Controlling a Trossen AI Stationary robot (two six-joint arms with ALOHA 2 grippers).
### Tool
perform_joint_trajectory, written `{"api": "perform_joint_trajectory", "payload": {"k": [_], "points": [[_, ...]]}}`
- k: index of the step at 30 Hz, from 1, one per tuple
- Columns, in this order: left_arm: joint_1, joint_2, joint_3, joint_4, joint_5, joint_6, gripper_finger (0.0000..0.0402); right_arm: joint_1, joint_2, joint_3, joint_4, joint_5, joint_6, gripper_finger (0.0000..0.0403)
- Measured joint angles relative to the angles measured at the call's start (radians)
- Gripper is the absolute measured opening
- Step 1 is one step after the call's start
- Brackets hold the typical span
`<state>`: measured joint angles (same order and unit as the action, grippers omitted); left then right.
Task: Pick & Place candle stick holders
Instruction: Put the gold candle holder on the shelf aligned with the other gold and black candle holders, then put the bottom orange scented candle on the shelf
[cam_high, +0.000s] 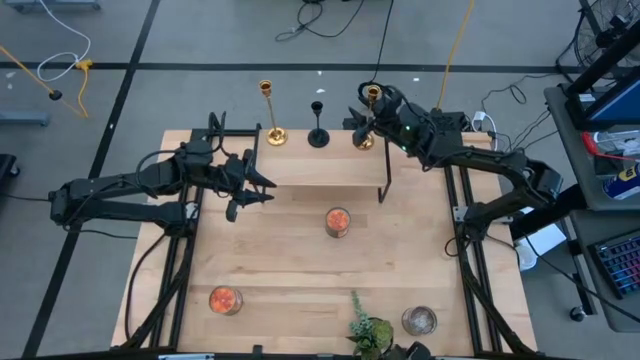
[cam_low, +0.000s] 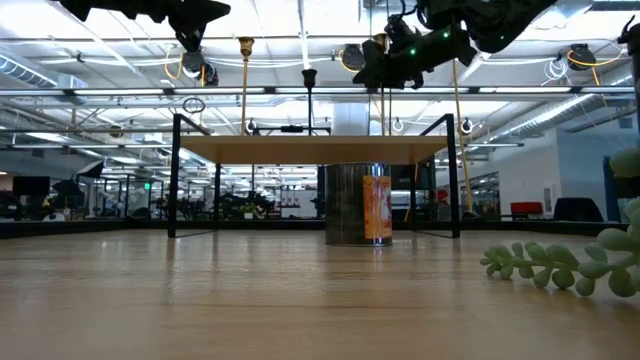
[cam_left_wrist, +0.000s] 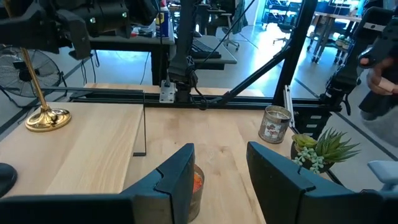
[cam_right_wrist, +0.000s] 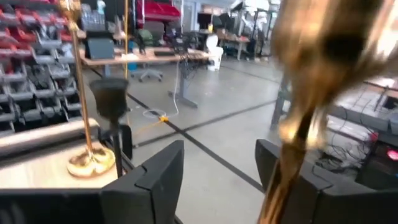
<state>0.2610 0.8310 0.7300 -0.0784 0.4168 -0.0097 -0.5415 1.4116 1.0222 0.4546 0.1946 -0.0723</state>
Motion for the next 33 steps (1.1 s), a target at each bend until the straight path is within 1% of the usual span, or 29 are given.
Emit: {"api": "perform_joint_trajectory", "payload": {"k": [3,7,12,17,23,26,29,33], "points": [[0.000,0.000,0.000,-0.002,0.000,0.000,0.0152,0.000,-0.023,0.000,-0.067,0.044,-0.004,0.0201],[0.000,0.000,0.000,-0.012,0.000,0.000,0.0152,0.000,-0.085,0.000,-0.189,0.046,-0.013,0.0200],[0.000,0.000,0.000,-0.014,0.000,-0.022,0.0152,0.007,-0.175,0.000,-0.358,0.040,0.057,0.0201],[0.000,0.000,0.000,-0.053,0.000,-0.044,0.0152,0.024,-0.244,0.000,-0.528,0.034,0.131,0.0203],[-0.003,0.000,0.000,-0.083,0.000,-0.031,0.0152,0.096,-0.287,0.000,-0.654,-0.119,0.141,0.0203],[-0.017,0.000,0.000,-0.102,-0.001,-0.064,0.0152,0.164,-0.291,0.000,-0.710,-0.148,0.161,0.0203],[-0.046,0.000,0.000,-0.131,-0.018,-0.090,0.0152,0.243,-0.289,0.000,-0.775,-0.169,0.288,0.0203],[-0.109,0.000,0.000,-0.162,-0.112,-0.069,0.0152,0.364,-0.290,0.000,-0.805,-0.261,0.452,0.0203]]}}
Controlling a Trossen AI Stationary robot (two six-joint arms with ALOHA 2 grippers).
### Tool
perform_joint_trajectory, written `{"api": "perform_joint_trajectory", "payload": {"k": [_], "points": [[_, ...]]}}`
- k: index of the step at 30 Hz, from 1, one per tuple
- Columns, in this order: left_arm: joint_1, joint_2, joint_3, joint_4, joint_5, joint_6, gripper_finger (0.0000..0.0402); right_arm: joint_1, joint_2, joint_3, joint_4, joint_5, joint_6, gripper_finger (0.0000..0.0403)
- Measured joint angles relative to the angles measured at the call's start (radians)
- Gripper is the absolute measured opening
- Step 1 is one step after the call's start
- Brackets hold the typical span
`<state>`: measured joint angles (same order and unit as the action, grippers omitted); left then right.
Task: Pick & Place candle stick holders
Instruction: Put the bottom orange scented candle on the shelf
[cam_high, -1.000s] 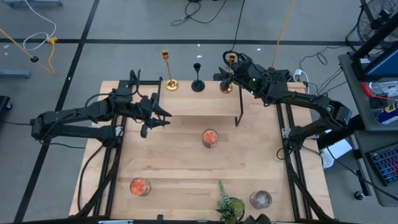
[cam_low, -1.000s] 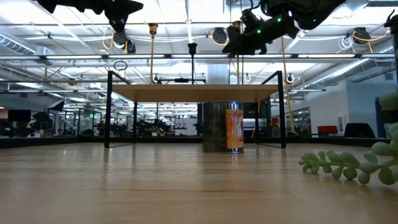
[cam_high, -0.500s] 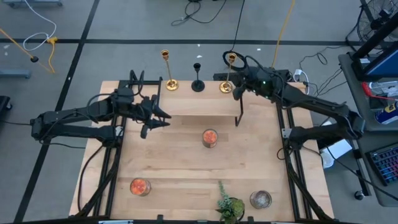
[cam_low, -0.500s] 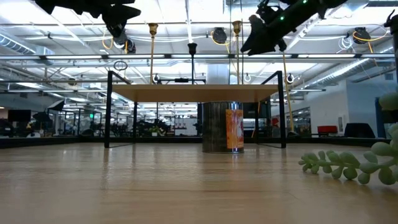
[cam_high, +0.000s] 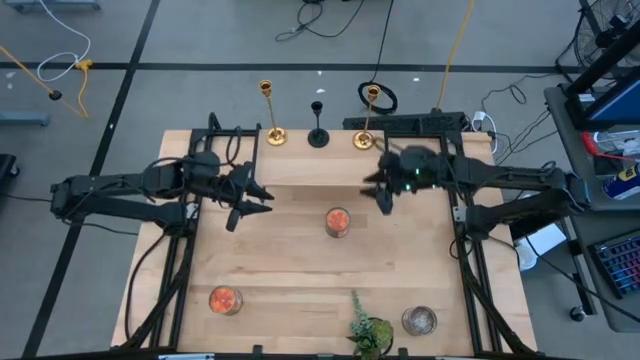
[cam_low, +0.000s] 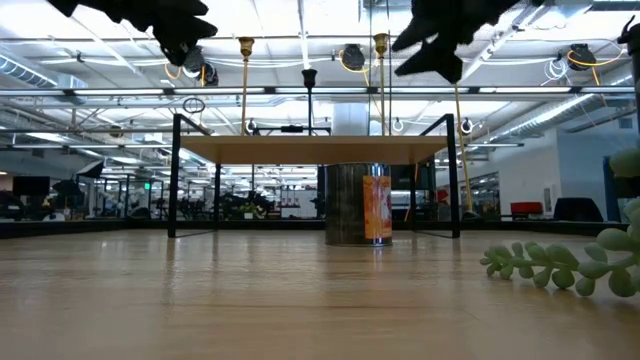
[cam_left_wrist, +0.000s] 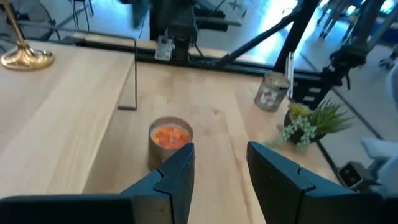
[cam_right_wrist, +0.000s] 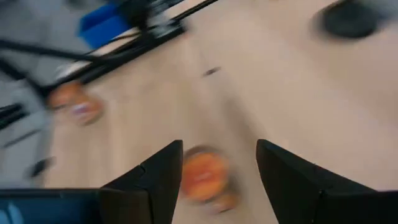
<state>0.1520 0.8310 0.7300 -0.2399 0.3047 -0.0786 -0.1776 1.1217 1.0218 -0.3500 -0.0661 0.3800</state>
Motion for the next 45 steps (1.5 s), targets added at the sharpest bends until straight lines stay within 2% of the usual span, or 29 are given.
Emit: {"api": "perform_joint_trajectory", "payload": {"k": [2,5,8,13,16,22,26,32,36,41,45], "points": [[-0.039,0.000,0.000,-0.019,-0.024,-0.004,0.0152,0.067,0.000,0.000,0.000,-0.018,0.050,0.0201],[-0.112,0.000,0.000,-0.052,-0.027,-0.028,0.0152,0.164,0.003,-0.001,0.006,-0.013,0.037,0.0195],[-0.194,0.000,0.000,-0.093,-0.063,-0.049,0.0152,0.246,0.012,-0.044,0.100,-0.013,0.012,0.0189],[-0.326,0.000,0.000,-0.209,-0.171,-0.066,0.0152,0.342,0.011,-0.201,0.416,-0.012,-0.030,0.0183],[-0.409,0.004,0.000,-0.265,-0.232,-0.144,0.0152,0.377,0.013,-0.308,0.622,-0.012,-0.033,0.0184],[-0.592,0.057,0.000,-0.298,-0.304,-0.311,0.0152,0.413,0.012,-0.485,0.942,-0.010,-0.033,0.0186],[-0.700,0.127,0.000,-0.308,-0.309,-0.397,0.0152,0.437,0.011,-0.581,1.096,-0.001,-0.049,0.0182],[-0.816,0.240,0.000,-0.406,-0.307,-0.502,0.0152,0.486,0.011,-0.687,1.248,0.094,-0.082,0.0180],[-0.855,0.289,0.000,-0.513,-0.305,-0.629,0.0152,0.501,0.011,-0.712,1.285,0.097,-0.108,0.0180],[-0.897,0.315,0.000,-0.499,-0.259,-0.736,0.0152,0.501,0.011,-0.715,1.296,0.096,-0.163,0.0179],[-0.921,0.315,0.000,-0.498,-0.261,-0.800,0.0152,0.501,0.011,-0.715,1.296,0.096,-0.200,0.0180]]}}
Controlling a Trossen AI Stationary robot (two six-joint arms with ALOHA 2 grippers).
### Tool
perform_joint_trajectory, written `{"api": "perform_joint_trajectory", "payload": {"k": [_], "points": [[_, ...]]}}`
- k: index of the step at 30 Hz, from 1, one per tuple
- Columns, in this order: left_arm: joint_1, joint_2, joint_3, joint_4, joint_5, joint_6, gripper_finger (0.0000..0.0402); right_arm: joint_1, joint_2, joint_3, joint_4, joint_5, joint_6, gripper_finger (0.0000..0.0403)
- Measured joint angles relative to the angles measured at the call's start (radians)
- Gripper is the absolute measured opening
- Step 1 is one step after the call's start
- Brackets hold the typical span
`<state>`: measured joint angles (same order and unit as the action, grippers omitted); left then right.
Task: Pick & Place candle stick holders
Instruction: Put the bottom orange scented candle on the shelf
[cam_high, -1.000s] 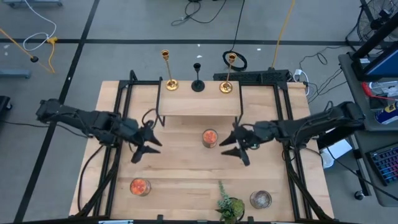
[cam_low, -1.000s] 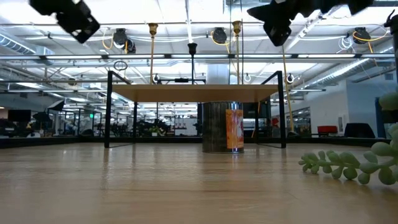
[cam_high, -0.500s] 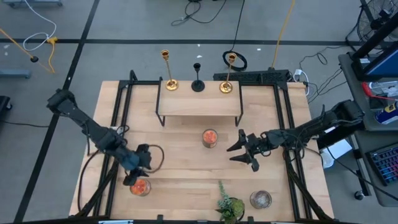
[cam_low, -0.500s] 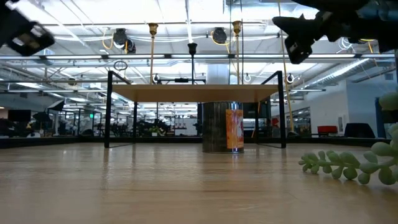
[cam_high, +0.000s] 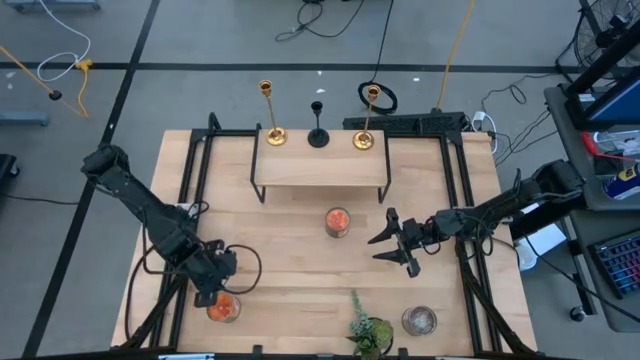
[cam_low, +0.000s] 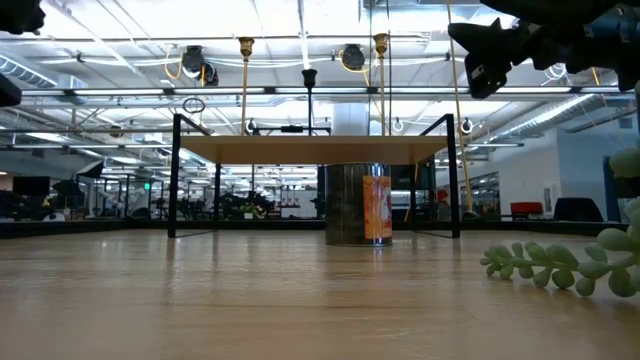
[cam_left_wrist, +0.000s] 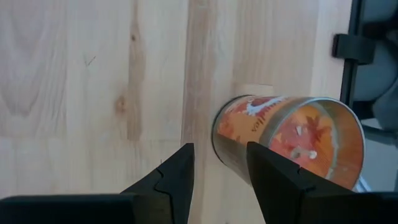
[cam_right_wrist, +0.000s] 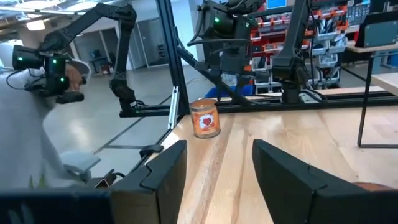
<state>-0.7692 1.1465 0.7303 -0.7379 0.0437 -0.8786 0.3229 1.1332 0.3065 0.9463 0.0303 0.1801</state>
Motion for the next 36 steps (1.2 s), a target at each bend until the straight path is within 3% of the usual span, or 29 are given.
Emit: {"api": "perform_joint_trajectory", "payload": {"k": [5,11,21,36], "points": [[-0.010,0.000,0.000,-0.008,0.003,-0.062,0.0152,0.000,0.000,0.000,0.014,0.000,-0.006,0.0178],[-0.014,0.000,0.029,-0.035,0.094,-0.080,0.0152,0.000,0.000,0.000,0.023,0.001,-0.059,0.0176],[-0.040,0.006,0.104,-0.053,0.002,-0.098,0.0152,0.000,0.000,0.000,0.037,0.002,-0.067,0.0174],[-0.129,0.199,0.089,-0.013,0.080,-0.207,0.0152,0.000,0.000,0.000,0.029,-0.001,-0.117,0.0173]]}}
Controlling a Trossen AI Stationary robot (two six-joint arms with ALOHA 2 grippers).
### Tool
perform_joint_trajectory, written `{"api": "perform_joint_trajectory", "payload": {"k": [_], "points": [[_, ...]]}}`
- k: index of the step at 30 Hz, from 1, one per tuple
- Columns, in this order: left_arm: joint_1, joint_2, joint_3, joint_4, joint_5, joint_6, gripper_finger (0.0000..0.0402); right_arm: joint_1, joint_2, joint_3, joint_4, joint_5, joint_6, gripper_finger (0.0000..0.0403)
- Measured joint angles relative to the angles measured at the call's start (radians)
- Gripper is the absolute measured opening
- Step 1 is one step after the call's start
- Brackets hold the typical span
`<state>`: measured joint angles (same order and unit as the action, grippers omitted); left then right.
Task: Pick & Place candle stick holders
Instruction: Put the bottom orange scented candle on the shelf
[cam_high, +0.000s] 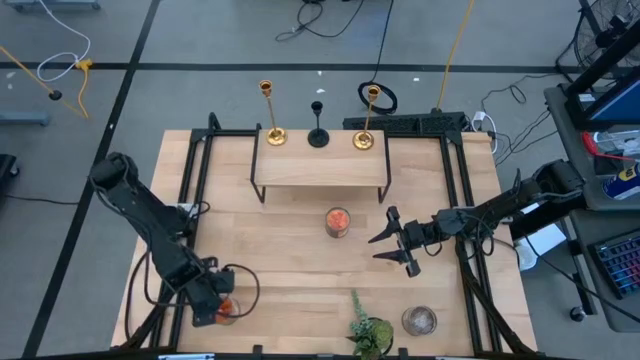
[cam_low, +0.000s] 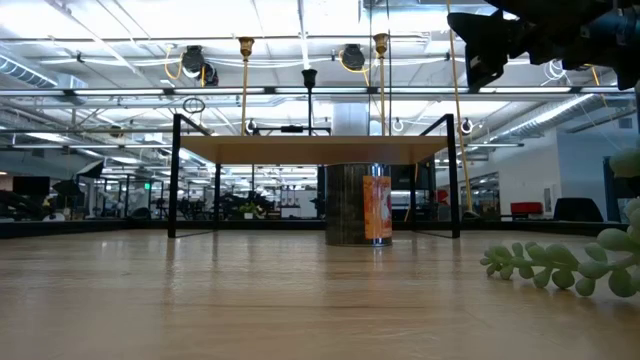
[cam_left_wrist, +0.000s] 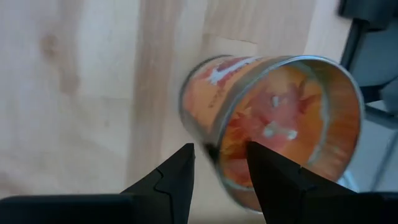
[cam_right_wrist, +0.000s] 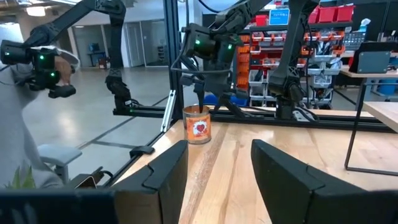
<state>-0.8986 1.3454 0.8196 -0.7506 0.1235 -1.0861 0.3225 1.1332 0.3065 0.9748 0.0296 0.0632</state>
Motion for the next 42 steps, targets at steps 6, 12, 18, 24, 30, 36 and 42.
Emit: {"api": "perform_joint_trajectory", "payload": {"k": [6,12,18,24,30,36,42], "points": [[0.003,0.004,0.000,-0.001,0.032,-0.113,0.0152,0.000,0.000,0.000,-0.015,0.000,-0.055,0.0172],[0.014,0.004,0.000,-0.003,0.061,-0.109,0.0146,0.000,0.000,0.000,-0.021,0.000,-0.059,0.0173],[0.024,0.003,0.001,-0.001,0.075,-0.102,0.0061,0.000,0.000,0.000,-0.019,0.000,-0.097,0.0173],[0.061,0.006,0.034,-0.019,0.083,-0.114,0.0011,0.000,0.000,0.000,-0.018,0.000,-0.106,0.0173],[0.123,0.003,0.136,-0.060,-0.011,-0.006,0.0007,-0.001,0.000,0.000,-0.015,0.000,-0.127,0.0173],[0.241,0.002,0.282,-0.178,-0.204,0.197,0.0006,-0.001,0.000,0.000,-0.015,0.000,-0.165,0.0173],[0.431,0.002,0.434,-0.324,-0.317,0.369,0.0005,-0.001,0.000,0.000,-0.015,0.000,-0.166,0.0173]]}}
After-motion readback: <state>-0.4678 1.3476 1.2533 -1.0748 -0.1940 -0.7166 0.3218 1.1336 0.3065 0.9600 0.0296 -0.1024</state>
